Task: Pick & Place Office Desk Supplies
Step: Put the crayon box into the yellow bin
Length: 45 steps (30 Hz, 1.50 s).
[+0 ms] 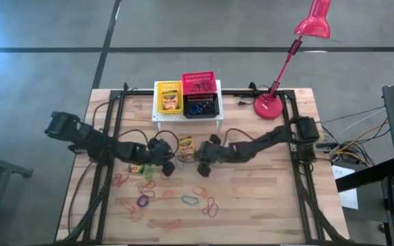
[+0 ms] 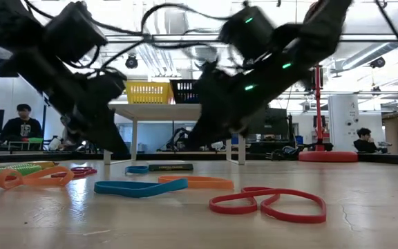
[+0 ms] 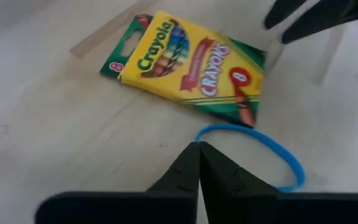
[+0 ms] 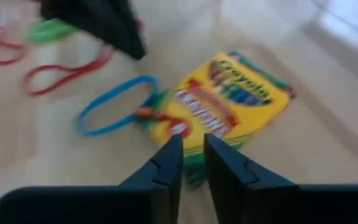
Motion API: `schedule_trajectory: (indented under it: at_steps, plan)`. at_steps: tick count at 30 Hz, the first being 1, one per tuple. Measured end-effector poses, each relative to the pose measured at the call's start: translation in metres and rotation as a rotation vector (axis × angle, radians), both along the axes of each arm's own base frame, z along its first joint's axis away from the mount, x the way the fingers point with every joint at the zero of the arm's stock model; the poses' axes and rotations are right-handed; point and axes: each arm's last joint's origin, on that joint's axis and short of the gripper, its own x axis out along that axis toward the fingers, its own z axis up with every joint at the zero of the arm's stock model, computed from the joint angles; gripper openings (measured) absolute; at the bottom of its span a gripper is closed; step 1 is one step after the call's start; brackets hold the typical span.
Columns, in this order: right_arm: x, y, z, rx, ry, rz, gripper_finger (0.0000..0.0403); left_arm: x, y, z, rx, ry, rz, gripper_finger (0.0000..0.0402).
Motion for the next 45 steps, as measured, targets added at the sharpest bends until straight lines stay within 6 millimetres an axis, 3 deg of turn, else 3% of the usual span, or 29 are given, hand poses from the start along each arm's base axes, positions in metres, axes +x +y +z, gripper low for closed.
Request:
schedule_trajectory:
  at_steps: [6, 12, 20, 26, 31, 34, 37, 45]
  plan:
    - [0.024, -0.014, -0.009, -0.001, 0.037, 0.047, 0.0012, 0.002, 0.001, -0.008, -0.007, 0.008, 0.014, 0.0008]
    - [0.022, -0.010, -0.004, 0.005, 0.173, 0.056, 0.0008, 0.004, 0.000, -0.006, -0.027, -0.008, 0.025, 0.0008]
    - [0.004, 0.025, 0.011, 0.075, 0.352, 0.110, 0.0008, 0.008, -0.008, -0.001, -0.059, -0.088, 0.007, 0.0008]
    - [-0.012, 0.067, 0.027, 0.118, 0.309, 0.182, 0.0008, 0.012, -0.029, 0.006, -0.089, -0.193, -0.071, 0.0007]
    - [-0.028, 0.083, 0.035, 0.090, 0.267, 0.114, 0.0008, 0.021, -0.052, 0.008, -0.104, -0.255, -0.137, 0.0007]
    - [-0.035, 0.075, 0.037, 0.079, 0.239, 0.039, 0.0009, 0.028, -0.056, 0.004, -0.104, -0.238, -0.130, 0.0007]
    - [-0.039, 0.051, 0.031, 0.110, 0.233, -0.007, 0.0019, 0.033, -0.051, -0.002, -0.098, -0.208, -0.097, 0.0007]
    - [-0.041, -0.014, 0.009, 0.357, 0.123, 0.055, 0.0106, 0.041, -0.033, -0.015, -0.106, -0.167, -0.017, 0.0007]
